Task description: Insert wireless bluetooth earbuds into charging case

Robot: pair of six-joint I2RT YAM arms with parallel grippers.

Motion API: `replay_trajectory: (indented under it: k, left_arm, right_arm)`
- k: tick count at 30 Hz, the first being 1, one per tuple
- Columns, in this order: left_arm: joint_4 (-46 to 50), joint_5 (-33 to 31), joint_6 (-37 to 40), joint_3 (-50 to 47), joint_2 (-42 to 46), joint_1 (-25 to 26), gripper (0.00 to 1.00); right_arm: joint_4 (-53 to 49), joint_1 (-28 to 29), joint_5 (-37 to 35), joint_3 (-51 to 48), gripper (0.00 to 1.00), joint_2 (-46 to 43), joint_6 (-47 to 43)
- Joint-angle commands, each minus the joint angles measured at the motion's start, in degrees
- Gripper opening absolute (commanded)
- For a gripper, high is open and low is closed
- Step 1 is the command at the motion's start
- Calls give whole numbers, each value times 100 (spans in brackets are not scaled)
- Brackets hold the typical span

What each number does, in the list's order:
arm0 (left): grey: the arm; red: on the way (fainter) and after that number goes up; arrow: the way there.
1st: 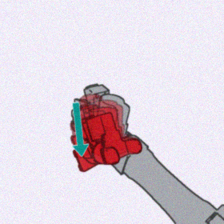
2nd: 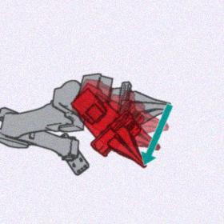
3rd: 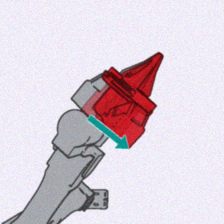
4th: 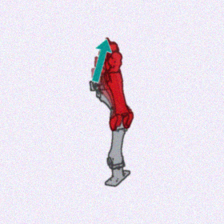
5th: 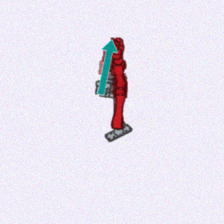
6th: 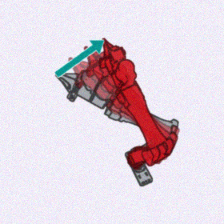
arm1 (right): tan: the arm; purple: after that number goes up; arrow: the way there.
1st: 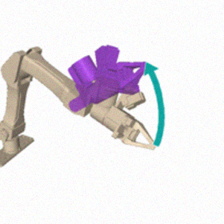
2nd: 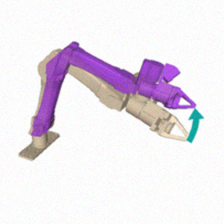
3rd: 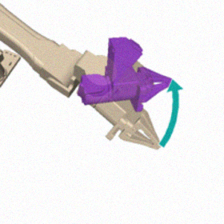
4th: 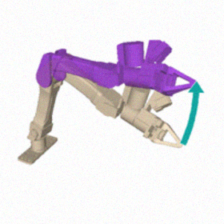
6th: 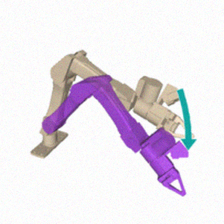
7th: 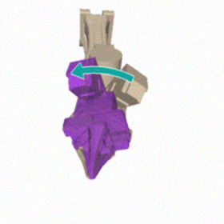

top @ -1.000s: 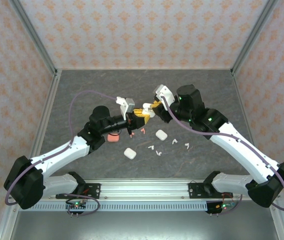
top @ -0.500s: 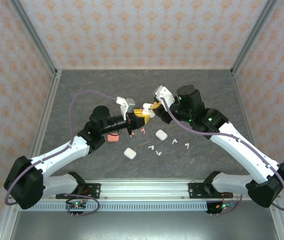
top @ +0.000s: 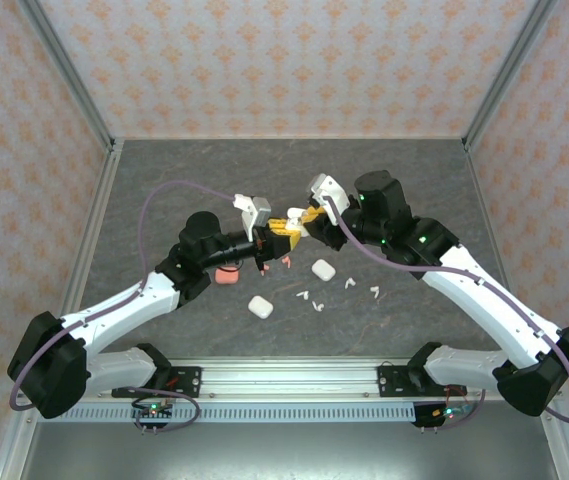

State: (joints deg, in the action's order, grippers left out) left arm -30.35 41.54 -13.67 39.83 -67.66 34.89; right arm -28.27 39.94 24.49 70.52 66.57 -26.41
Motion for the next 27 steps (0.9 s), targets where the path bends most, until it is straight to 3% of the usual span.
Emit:
replay_trajectory:
  k: [1, 21, 27]
  left_arm:
    - [-411, -32, -29, 130, 95, 35, 0]
    - [-830, -22, -122, -34, 173, 34, 0]
    - [-867, -39, -109, -46, 189, 35, 0]
  right_arm:
    - [-108, 50, 356, 118, 25, -109, 160]
    - [-194, -234, 666, 791, 37, 46, 550]
    - [3, -538, 1113, 986, 49, 45, 1175]
